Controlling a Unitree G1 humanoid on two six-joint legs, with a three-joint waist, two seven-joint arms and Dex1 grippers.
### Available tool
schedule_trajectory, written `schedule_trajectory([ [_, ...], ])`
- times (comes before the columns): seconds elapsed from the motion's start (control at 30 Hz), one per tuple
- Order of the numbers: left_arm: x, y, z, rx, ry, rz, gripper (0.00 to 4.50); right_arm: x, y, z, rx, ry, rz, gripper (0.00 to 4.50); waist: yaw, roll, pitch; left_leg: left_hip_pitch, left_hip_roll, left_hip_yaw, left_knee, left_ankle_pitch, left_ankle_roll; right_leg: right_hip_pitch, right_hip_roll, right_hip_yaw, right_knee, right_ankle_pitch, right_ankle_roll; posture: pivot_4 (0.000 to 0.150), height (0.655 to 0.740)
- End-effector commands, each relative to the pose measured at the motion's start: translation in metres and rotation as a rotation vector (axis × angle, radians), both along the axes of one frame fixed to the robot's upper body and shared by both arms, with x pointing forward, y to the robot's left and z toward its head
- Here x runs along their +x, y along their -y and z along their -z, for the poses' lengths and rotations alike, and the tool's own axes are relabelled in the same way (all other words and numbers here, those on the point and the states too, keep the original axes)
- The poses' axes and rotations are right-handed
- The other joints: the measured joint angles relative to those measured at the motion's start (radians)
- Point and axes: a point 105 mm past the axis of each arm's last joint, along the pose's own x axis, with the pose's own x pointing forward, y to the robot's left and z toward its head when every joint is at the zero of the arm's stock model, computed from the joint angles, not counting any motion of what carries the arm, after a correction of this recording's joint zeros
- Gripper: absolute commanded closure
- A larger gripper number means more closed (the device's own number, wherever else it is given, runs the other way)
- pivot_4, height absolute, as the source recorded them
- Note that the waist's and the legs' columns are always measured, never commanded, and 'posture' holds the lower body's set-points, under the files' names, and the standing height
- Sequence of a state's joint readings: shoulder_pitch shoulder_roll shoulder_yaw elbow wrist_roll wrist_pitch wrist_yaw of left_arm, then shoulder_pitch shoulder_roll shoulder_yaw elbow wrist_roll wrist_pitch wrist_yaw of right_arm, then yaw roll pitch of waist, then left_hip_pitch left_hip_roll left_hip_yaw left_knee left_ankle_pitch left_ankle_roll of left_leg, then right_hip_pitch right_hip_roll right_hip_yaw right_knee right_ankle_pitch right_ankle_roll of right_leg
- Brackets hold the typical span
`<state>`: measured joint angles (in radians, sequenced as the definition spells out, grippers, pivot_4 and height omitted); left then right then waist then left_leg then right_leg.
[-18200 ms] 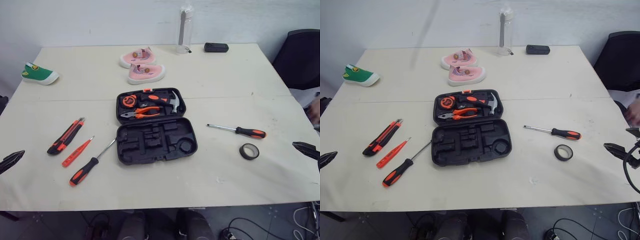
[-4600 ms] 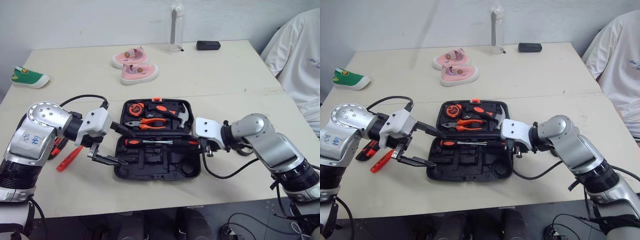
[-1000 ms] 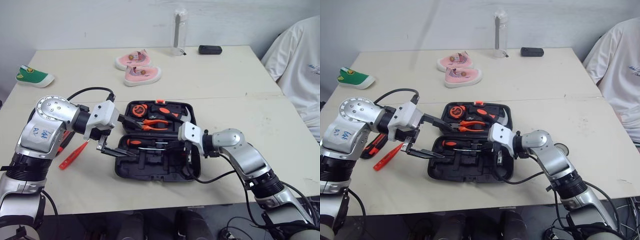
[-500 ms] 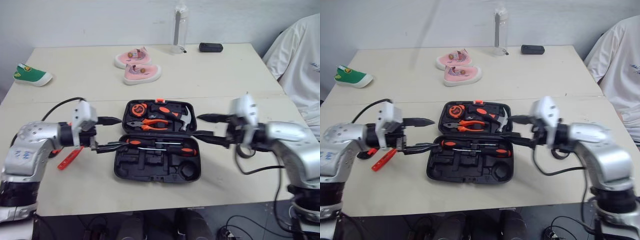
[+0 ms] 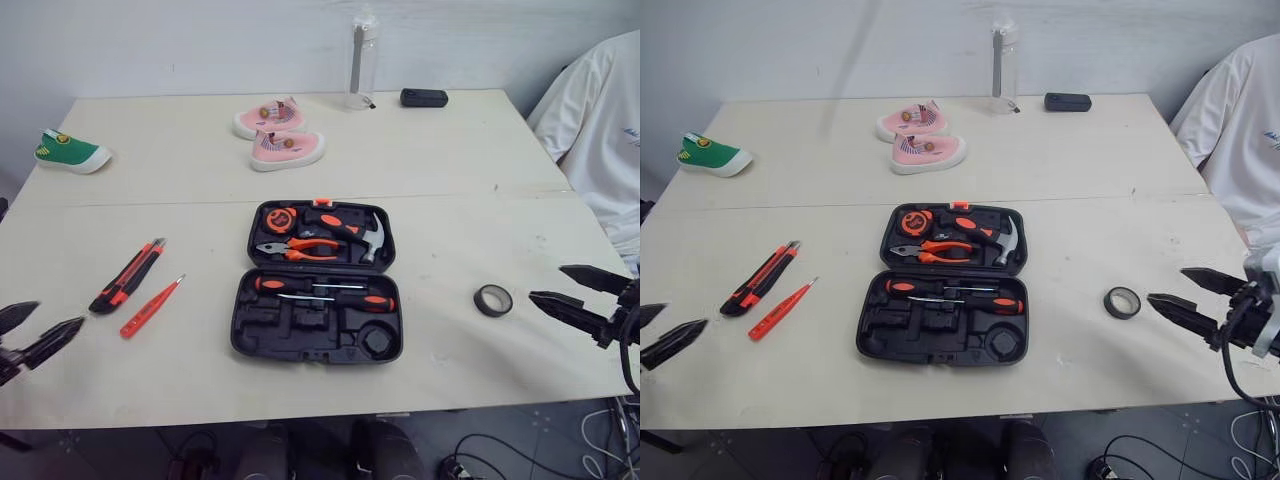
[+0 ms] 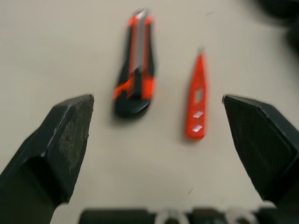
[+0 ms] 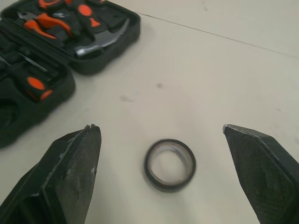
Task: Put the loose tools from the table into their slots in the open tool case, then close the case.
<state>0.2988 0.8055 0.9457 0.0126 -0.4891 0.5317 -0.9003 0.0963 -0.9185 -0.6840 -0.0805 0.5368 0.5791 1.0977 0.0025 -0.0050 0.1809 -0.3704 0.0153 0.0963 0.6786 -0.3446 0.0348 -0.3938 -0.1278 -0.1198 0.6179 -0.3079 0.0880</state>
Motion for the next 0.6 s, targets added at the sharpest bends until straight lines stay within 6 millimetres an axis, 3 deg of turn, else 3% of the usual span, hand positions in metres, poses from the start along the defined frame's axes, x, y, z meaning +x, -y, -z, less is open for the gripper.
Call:
schedule_trajectory([
  [0.03, -0.003, -0.015, -0.016, 0.062, 0.052, -0.052, 0.00, -0.002, 0.022, -0.012, -0.081, 0.042, 0.055, 0.11, -0.001, 0.000, 0.000, 0.000, 0.000, 0.000, 0.000, -0.001, 0.000, 0.000, 0.000, 0.000, 0.000, 0.000, 0.000, 0.150, 0.7316],
  [0.13, 0.001, -0.009, -0.020, 0.063, 0.067, -0.026, 0.00, -0.002, 0.027, -0.015, -0.098, 0.047, 0.062, 0.11, -0.004, 0.000, 0.000, 0.000, 0.000, 0.000, 0.000, -0.001, -0.001, 0.000, -0.001, 0.000, 0.000, 0.000, -0.001, 0.150, 0.7316],
  [0.23, 0.007, 0.013, -0.014, 0.060, 0.045, 0.066, 0.00, 0.004, 0.004, -0.024, -0.092, 0.071, -0.023, 0.11, -0.006, 0.002, 0.001, 0.000, 0.000, 0.000, -0.001, -0.002, -0.002, 0.000, -0.001, 0.000, 0.000, 0.000, -0.001, 0.150, 0.7316],
  [0.43, 0.019, 0.063, 0.007, 0.136, -0.059, 0.281, 0.00, 0.009, -0.071, -0.035, -0.072, 0.112, -0.293, 0.11, -0.008, 0.006, 0.002, 0.000, 0.000, 0.000, -0.003, -0.002, -0.004, -0.001, 0.000, 0.000, 0.000, -0.001, -0.001, 0.150, 0.7316],
  [0.6, 0.023, 0.073, 0.028, 0.142, -0.120, 0.339, 0.00, 0.001, -0.149, -0.057, -0.039, 0.182, -0.610, 0.11, -0.007, 0.008, 0.003, 0.000, 0.000, 0.001, -0.003, -0.001, -0.002, -0.002, 0.000, 0.000, 0.000, -0.001, -0.001, 0.150, 0.7316],
])
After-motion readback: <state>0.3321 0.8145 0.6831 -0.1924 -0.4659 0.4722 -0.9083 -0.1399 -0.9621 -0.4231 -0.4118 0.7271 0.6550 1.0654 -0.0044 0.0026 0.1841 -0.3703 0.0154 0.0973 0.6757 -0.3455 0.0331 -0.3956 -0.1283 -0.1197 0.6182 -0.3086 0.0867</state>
